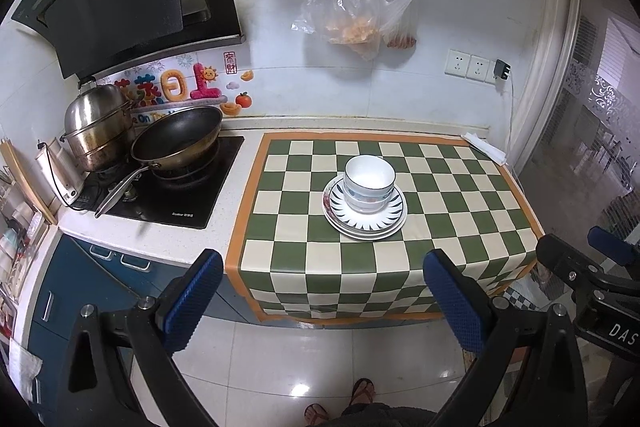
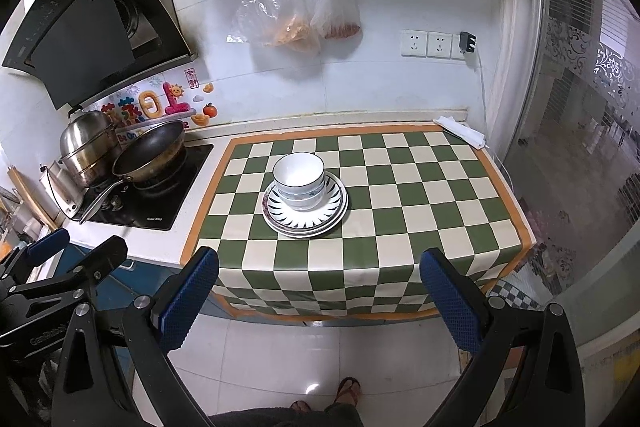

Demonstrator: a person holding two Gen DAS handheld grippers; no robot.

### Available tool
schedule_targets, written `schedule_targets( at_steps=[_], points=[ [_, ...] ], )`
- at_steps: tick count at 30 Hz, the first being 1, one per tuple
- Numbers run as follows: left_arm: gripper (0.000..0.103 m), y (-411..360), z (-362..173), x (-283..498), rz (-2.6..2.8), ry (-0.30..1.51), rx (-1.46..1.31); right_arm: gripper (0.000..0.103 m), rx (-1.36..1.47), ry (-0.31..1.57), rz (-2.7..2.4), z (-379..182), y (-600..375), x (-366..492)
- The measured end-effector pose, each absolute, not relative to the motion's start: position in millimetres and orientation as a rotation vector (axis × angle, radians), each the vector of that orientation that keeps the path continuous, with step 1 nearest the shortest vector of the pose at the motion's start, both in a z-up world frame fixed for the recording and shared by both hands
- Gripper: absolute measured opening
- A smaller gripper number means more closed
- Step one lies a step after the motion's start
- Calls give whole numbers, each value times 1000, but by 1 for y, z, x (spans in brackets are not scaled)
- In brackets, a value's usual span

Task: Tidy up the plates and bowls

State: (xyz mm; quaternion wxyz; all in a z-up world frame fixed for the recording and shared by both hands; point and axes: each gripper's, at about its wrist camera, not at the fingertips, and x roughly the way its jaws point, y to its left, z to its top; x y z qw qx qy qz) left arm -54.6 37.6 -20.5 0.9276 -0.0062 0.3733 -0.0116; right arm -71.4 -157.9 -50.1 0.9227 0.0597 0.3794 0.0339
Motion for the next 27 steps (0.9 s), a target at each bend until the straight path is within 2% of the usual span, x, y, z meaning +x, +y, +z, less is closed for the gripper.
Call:
schedule_targets(
  at_steps=[27],
  points=[
    [103, 39, -17, -53, -25, 765, -15, 103, 135, 769, 46, -47, -152, -75]
  ],
)
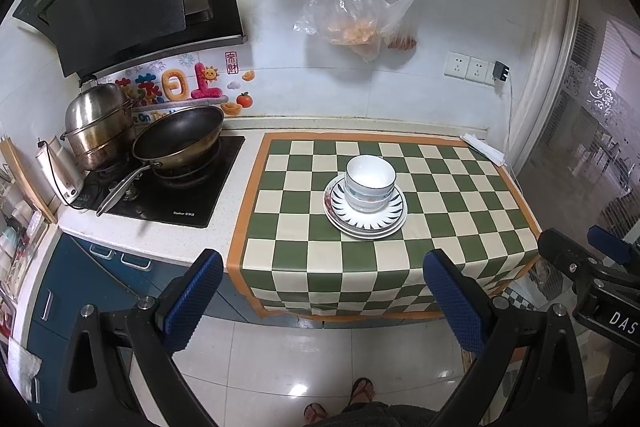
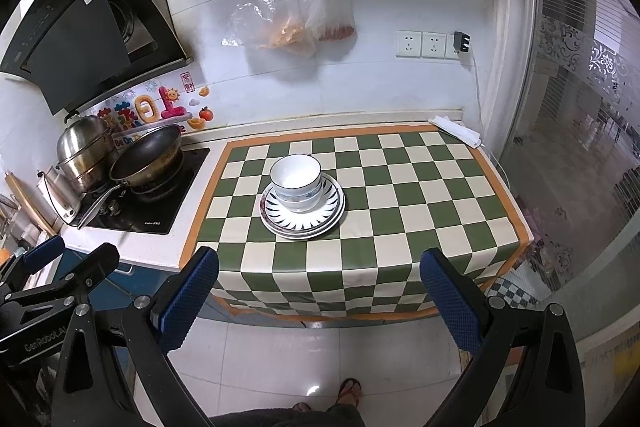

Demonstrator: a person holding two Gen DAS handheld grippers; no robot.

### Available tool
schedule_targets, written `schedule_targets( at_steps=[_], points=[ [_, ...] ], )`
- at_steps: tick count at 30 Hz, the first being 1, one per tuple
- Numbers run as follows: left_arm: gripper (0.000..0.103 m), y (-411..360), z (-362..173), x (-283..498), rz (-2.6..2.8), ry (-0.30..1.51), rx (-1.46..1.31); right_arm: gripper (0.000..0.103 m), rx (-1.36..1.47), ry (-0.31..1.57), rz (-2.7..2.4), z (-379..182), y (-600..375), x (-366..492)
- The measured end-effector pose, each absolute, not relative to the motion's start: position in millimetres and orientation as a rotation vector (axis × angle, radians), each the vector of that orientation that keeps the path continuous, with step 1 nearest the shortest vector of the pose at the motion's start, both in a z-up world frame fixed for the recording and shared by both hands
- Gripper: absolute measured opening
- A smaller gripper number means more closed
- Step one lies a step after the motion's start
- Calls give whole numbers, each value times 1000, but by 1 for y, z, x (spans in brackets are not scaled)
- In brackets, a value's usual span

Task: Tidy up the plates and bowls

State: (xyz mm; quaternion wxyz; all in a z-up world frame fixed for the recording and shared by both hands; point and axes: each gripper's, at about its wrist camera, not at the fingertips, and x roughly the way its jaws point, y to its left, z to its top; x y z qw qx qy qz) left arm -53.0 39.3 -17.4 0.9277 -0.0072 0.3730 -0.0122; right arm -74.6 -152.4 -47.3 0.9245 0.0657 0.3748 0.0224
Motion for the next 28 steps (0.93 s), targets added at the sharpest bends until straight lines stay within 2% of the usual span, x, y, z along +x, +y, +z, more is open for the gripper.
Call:
schedule_targets(
  at_steps=[28],
  points=[
    [103, 40, -14, -53, -27, 760, -13, 103, 134, 766, 37, -46, -150, -81]
  ],
)
